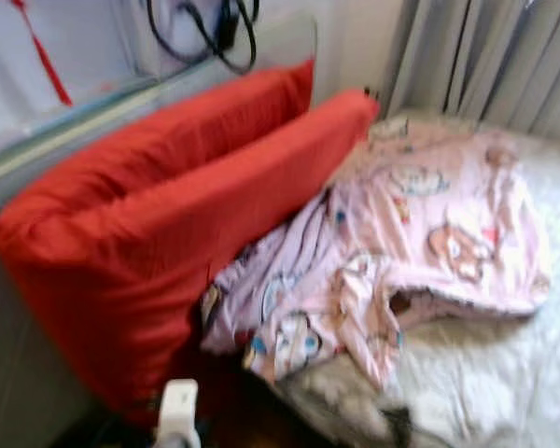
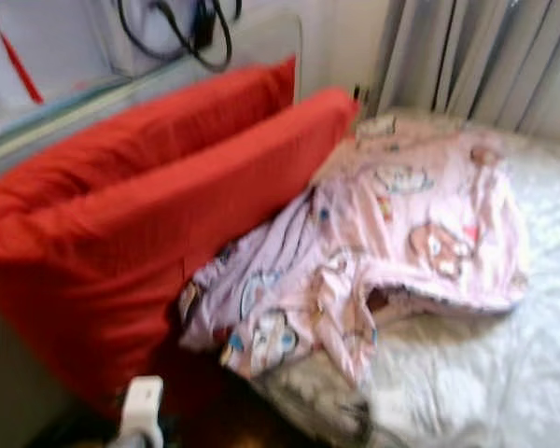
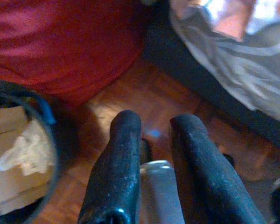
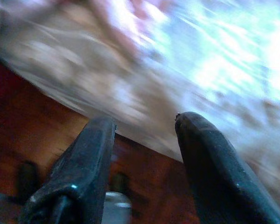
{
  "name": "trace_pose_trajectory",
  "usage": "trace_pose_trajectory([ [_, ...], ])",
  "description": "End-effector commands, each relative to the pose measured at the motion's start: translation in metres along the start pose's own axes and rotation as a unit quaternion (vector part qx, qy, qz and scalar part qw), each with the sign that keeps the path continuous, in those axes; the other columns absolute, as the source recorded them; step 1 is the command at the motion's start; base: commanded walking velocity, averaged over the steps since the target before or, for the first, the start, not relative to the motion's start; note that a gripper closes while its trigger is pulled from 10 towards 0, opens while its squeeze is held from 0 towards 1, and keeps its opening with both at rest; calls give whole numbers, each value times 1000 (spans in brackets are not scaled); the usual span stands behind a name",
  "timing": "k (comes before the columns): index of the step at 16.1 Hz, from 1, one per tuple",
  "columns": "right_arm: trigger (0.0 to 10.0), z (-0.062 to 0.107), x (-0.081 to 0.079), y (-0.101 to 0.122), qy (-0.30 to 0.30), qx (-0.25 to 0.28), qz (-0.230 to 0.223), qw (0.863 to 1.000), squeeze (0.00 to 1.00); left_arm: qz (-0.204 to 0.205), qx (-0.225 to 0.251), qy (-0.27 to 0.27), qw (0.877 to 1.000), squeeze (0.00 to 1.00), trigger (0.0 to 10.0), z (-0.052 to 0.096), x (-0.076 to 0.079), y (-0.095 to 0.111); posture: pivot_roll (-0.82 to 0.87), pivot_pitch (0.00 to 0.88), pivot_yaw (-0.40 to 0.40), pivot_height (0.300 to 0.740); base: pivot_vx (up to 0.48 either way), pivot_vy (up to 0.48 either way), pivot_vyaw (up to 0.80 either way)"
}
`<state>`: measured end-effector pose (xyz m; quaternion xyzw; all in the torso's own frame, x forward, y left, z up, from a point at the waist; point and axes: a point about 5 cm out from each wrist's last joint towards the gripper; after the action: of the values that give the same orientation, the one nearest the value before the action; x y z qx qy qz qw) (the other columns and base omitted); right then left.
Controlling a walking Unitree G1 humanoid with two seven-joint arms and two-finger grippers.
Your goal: Clean up the room
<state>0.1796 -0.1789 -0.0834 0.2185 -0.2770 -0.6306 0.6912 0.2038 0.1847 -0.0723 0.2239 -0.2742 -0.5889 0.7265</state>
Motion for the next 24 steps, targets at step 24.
trace_pose_trajectory([
  [24, 10000, 6, 5, 101, -54, 292, 30, 954, 0, 8, 276, -70, 959, 0, 10000, 10, 17, 80, -75, 0, 19, 740, 42, 0, 83],
])
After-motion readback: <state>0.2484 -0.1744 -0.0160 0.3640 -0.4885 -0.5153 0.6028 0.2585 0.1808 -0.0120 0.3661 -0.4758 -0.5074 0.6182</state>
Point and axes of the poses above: a point about 5 cm out from each wrist's last joint towards the gripper, its own z axis pointing back from the gripper into the wrist, its own y axis along the axis of the wrist's last joint, x = y × z, and after that the axes turned 9 degrees about z, right-handed
